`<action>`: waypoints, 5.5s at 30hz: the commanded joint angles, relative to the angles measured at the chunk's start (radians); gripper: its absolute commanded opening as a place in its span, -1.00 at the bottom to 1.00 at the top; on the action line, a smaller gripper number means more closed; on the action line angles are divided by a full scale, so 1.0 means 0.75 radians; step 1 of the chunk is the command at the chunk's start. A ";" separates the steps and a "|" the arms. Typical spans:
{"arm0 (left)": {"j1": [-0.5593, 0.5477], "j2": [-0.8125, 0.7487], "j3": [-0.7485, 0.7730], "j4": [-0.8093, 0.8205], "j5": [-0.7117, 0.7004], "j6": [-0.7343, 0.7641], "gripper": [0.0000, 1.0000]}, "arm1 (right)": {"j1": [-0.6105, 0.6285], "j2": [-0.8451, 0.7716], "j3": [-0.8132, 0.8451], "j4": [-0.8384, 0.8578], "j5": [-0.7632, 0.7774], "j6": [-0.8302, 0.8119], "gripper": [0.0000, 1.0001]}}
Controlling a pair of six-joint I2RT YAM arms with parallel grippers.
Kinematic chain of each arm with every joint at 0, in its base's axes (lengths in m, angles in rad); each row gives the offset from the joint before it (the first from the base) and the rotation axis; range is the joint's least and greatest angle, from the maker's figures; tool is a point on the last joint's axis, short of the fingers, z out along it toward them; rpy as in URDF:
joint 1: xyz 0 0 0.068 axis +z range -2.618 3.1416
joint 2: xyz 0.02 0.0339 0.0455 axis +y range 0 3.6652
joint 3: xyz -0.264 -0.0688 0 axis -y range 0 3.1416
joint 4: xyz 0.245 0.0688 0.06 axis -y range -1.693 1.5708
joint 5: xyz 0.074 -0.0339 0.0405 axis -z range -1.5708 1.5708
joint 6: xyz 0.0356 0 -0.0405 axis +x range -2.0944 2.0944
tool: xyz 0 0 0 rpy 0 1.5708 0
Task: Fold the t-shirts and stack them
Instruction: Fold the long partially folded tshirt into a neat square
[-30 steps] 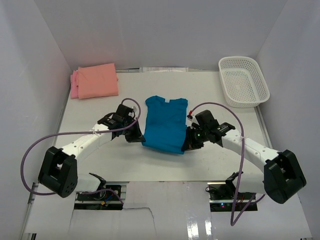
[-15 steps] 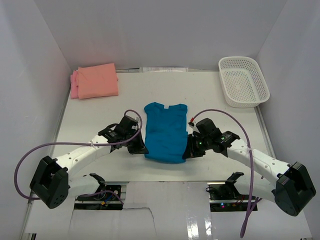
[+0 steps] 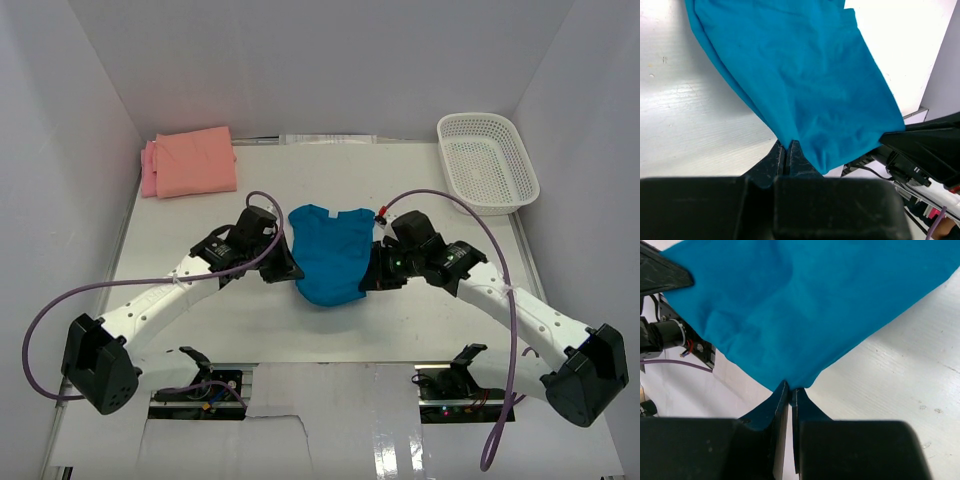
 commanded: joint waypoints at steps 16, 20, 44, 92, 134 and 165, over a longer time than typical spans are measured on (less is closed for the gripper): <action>0.285 0.480 0.396 0.109 0.032 0.164 -0.98 | -0.351 0.392 0.382 -0.029 -0.112 -0.278 -0.85; 0.344 0.545 0.498 0.103 0.050 0.191 -0.99 | -0.382 0.511 0.496 -0.033 -0.141 -0.312 -0.85; 0.434 0.975 1.000 0.013 0.132 0.232 -0.98 | -0.449 0.865 0.807 -0.031 -0.186 -0.341 -0.85; 0.477 1.387 1.358 0.532 0.056 0.191 0.96 | -0.644 1.117 0.744 0.690 0.248 -0.231 0.16; 0.379 1.317 1.044 0.766 0.418 0.970 0.93 | -0.513 1.243 0.926 0.481 0.003 -1.022 0.38; 0.326 1.296 1.069 0.694 0.377 0.980 0.93 | -0.496 1.677 1.478 0.407 0.330 -1.053 -0.85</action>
